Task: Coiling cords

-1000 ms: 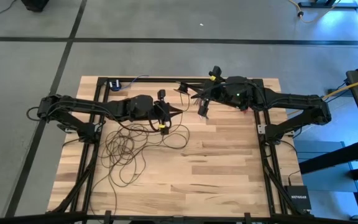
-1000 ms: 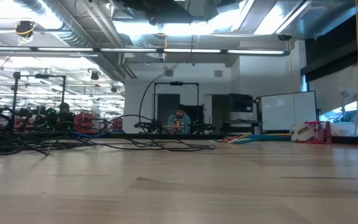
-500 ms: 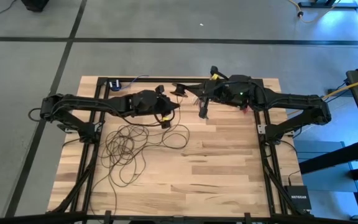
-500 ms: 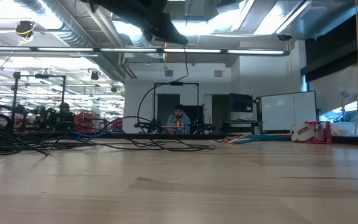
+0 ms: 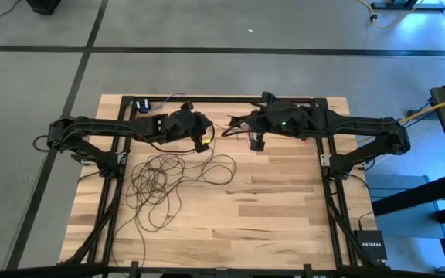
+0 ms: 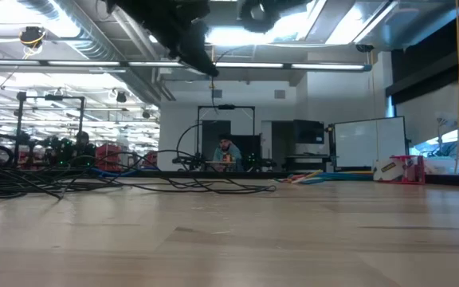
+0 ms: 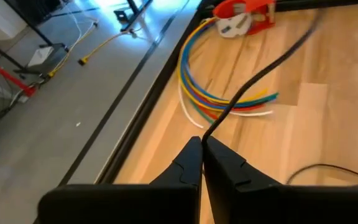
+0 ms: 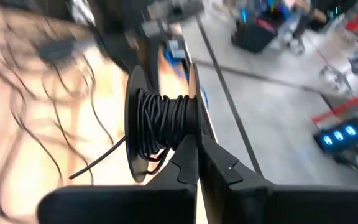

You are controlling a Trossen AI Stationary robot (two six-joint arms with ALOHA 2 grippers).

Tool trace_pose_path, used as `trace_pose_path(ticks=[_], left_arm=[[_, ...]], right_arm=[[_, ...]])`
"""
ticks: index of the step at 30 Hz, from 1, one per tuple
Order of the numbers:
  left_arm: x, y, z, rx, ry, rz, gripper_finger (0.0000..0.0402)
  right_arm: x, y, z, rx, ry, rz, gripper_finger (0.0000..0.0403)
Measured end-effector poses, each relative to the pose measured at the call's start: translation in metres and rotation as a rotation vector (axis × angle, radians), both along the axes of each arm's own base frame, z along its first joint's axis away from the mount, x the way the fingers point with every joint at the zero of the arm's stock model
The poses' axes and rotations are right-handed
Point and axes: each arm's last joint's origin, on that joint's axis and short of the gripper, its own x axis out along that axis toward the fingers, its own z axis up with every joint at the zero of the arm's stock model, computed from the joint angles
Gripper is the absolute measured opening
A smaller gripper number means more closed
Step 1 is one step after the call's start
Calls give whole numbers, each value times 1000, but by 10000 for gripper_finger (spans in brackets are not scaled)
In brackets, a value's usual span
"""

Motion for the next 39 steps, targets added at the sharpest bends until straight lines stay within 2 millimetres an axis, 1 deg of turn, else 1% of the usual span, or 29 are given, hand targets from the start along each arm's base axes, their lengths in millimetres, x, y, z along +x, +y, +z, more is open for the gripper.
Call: trace_pose_path(ticks=[4,6,9,15,16,20,25,28,33,35,39], left_arm=[[0,-3,1,1,-4,-13,2],[-2,-3,3,1,-12,-11,1],[-6,-4,7,-10,-18,-4,2],[-16,2,5,-22,23,117,2],[-16,2,5,-19,21,132,2],[-16,2,7,-13,11,131,3],[-16,2,7,-12,13,133,3],[-15,-6,9,-21,-6,86,3],[-11,-28,24,13,-112,-36,3],[-9,-38,29,29,-151,-79,3],[-5,-53,35,37,-208,-204,3]], right_arm=[[3,-1,-17,-10,97,-23,3],[6,-1,-30,-15,155,-16,3],[7,-1,-40,-17,187,-13,3],[6,0,-40,-3,190,4,3],[4,0,-41,5,213,12,3],[2,1,-45,26,260,27,3],[4,0,-40,23,195,12,3],[5,-2,-43,-15,224,-41,3],[11,-5,-57,-80,320,-104,3],[15,-6,-61,-115,325,-145,3],[27,-9,-63,-171,275,-191,3]])
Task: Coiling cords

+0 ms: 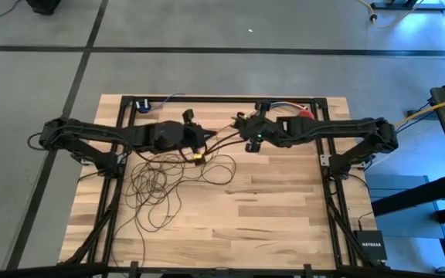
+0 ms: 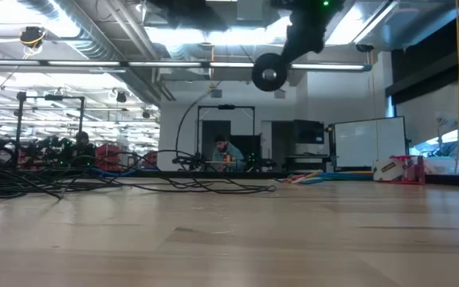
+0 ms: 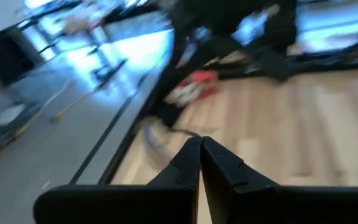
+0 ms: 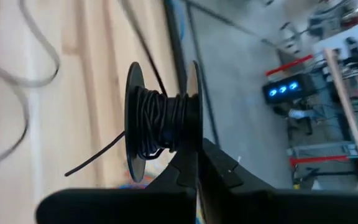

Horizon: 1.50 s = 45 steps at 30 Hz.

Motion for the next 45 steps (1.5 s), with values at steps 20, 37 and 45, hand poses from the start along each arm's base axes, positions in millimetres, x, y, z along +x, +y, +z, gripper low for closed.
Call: trace_pose_path(ticks=[20,37,45], left_arm=[[22,1,-2,43,-110,-124,3],[25,27,-7,-5,-110,-32,3],[29,11,5,-40,-266,-172,3]], right_arm=[[25,3,49,-23,-549,195,3],[6,8,78,87,-713,291,3],[10,8,79,86,-741,305,3]])
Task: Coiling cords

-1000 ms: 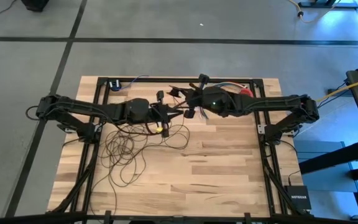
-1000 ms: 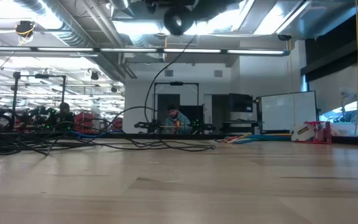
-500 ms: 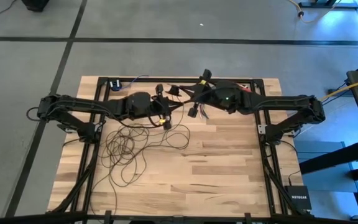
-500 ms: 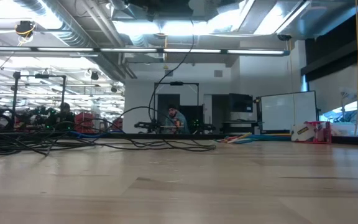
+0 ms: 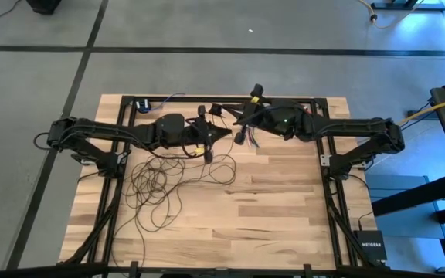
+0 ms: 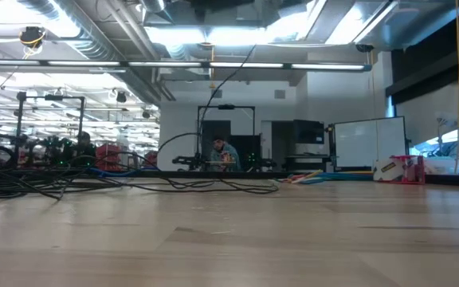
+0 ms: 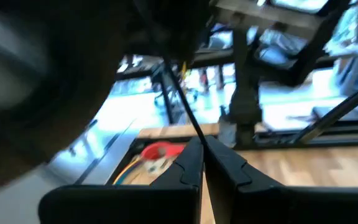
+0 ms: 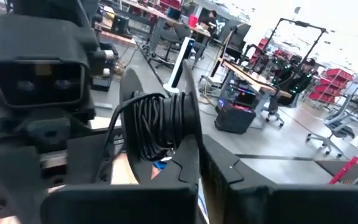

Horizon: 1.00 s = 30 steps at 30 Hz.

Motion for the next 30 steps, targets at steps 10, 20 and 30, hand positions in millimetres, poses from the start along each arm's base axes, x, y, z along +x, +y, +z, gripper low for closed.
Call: trace_pose_path(ticks=[10,20,30], left_arm=[[14,15,-11,3,-32,56,3],[12,28,-26,94,142,212,3],[9,30,-37,174,289,327,3]], right_arm=[[2,1,3,21,-59,59,3],[-5,1,5,18,-27,51,3],[-28,2,9,1,81,-8,3]])
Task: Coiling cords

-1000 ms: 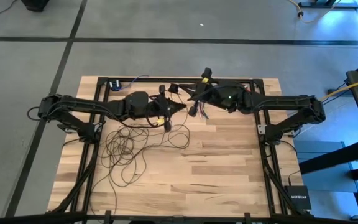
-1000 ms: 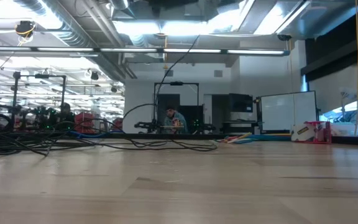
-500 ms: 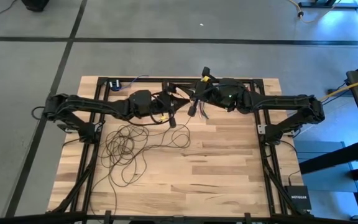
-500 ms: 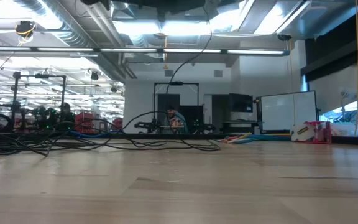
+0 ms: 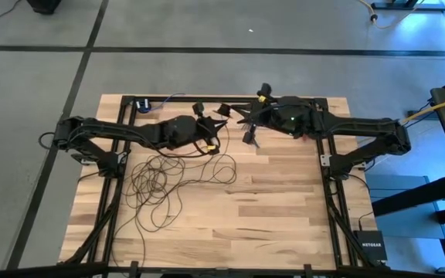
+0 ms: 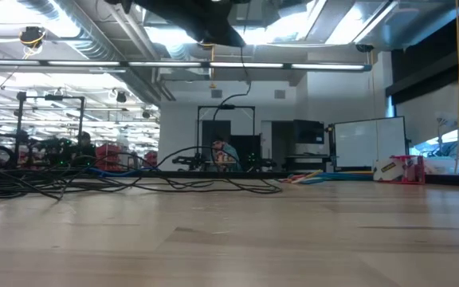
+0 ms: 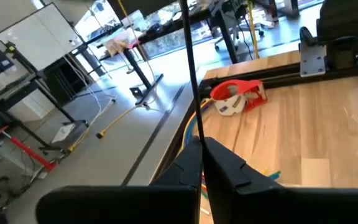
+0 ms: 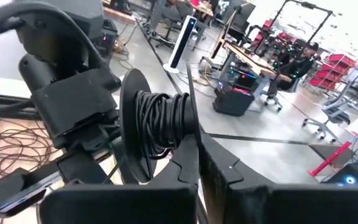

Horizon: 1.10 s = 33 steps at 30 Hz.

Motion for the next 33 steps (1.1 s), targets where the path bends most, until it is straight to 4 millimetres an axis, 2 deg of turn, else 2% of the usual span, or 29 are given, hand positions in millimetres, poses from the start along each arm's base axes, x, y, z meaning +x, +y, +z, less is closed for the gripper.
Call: trace_pose_path(ticks=[33], left_arm=[[-1,1,-3,-45,-6,14,4]], right_arm=[[-3,0,13,-9,-108,9,3]])
